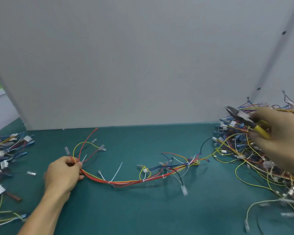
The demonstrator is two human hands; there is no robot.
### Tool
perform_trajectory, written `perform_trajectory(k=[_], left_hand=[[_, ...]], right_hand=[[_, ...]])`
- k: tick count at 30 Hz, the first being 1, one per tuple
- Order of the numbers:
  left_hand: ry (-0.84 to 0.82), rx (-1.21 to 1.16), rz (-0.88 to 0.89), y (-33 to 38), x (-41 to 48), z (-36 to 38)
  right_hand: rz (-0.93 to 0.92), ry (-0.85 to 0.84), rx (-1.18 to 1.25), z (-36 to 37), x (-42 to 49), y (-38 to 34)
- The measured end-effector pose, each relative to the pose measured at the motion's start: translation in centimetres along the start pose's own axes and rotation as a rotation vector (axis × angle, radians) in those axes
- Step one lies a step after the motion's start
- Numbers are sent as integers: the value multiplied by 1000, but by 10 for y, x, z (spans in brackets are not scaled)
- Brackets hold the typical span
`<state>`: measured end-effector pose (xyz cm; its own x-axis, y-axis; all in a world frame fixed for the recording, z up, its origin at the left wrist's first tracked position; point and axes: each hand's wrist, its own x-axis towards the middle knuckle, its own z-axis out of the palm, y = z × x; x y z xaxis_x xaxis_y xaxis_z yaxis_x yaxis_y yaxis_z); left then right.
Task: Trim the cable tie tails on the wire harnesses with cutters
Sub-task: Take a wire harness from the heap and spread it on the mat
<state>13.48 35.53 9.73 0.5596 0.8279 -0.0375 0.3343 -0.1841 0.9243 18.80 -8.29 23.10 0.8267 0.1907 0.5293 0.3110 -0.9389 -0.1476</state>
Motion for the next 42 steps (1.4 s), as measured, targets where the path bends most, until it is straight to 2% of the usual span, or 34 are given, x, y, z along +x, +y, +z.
perform_trajectory(k=[2,4,6,7,8,10,11,13,16,20,22,26,29,32,35,37,40,42], left_hand=[[19,119,63,3,-4,-2],[124,431,196,6,-9,-5],[238,573,449,14,-23,-6],[219,536,602,22,-33,-4],[136,456,744,29,-46,1],[-170,316,949,38,-77,16],[-319,301,1036,40,-92,26],[-494,358,1217,33,-114,46],[-556,400,1439,19,-123,61],[-553,401,1517,16,-123,64],[-569,402,1517,16,-125,64],[-591,419,1520,17,-125,63],[-586,430,1523,16,-123,62],[-539,415,1480,15,-123,62],[-457,224,1192,15,-121,63],[-381,30,882,18,-117,64],[-338,-402,332,23,-107,65],[-268,-614,164,26,-103,65]], right_hand=[[-41,55,-20,-7,6,-18],[-80,57,-27,-12,7,-30],[-119,16,-34,-13,4,-38],[-120,-15,-28,-12,2,-40],[-110,-44,-13,-11,-1,-43],[-100,-80,39,-7,-3,-47],[-104,-85,78,-6,-3,-48],[-100,-57,150,-7,-2,-53],[-124,25,92,-11,3,-59],[-320,135,-174,-8,28,-83],[-452,97,-262,8,48,-106],[-626,-172,-431,73,79,-152],[-686,-372,-522,115,78,-165],[-677,-388,-445,131,74,-160],[-547,-248,-269,112,81,-144],[-414,-83,-137,92,86,-124],[-179,129,145,73,78,-89],[-26,178,283,76,66,-76]])
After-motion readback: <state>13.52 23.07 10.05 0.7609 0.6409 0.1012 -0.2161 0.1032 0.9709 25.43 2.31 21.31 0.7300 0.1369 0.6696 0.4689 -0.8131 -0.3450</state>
